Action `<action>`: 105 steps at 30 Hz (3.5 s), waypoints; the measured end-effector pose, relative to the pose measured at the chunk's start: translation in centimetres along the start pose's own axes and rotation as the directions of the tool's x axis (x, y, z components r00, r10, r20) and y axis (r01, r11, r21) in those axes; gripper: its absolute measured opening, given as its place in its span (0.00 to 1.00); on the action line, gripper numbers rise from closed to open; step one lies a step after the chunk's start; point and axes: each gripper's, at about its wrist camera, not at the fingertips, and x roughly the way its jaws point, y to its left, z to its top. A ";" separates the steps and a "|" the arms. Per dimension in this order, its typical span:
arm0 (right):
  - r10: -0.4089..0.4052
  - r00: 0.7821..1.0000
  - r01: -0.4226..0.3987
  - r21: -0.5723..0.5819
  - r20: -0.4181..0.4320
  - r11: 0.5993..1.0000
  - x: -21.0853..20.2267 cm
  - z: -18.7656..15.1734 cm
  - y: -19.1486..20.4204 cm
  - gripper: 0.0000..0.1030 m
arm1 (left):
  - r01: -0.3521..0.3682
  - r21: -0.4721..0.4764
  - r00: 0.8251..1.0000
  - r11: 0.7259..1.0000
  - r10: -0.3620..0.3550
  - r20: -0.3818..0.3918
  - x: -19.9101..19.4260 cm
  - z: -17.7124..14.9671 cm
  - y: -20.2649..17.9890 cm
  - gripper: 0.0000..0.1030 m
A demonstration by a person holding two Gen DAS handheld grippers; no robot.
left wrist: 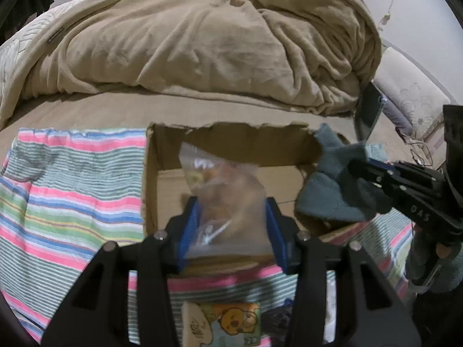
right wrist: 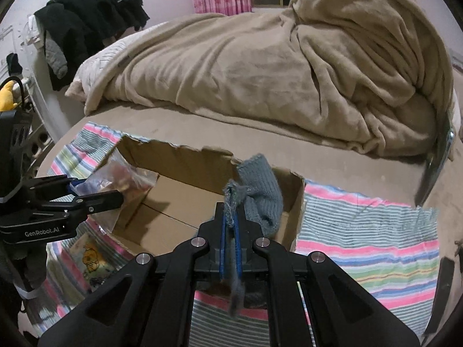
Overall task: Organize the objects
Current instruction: 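Carry the food bag into the box and open the left gripper while the right drops the glove in, then grasp the cartoon tissue pack with the left gripper while the right gripper grasps the white rolled socks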
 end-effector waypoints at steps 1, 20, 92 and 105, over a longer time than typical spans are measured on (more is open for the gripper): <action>-0.001 1.000 0.001 0.008 -0.002 1.000 0.0 -0.1 -0.1 0.06 | -0.005 -0.006 1.000 1.000 0.005 -0.007 0.1 0.0 0.1 0.48; -0.038 0.999 0.037 0.035 0.026 0.999 -5.5 -1.0 2.7 0.59 | 0.002 -0.023 0.996 1.000 0.000 0.089 -7.9 -2.0 0.7 0.65; 0.156 0.970 -0.142 0.084 -0.188 0.986 -2.8 -11.3 6.8 0.49 | -0.083 0.016 0.994 0.996 0.084 -0.075 -2.4 -11.0 0.4 0.64; 0.166 0.979 -0.155 0.101 -0.115 0.983 -5.4 -10.7 6.1 0.38 | -0.065 0.002 0.998 0.998 0.065 -0.024 -4.9 -10.4 0.5 0.64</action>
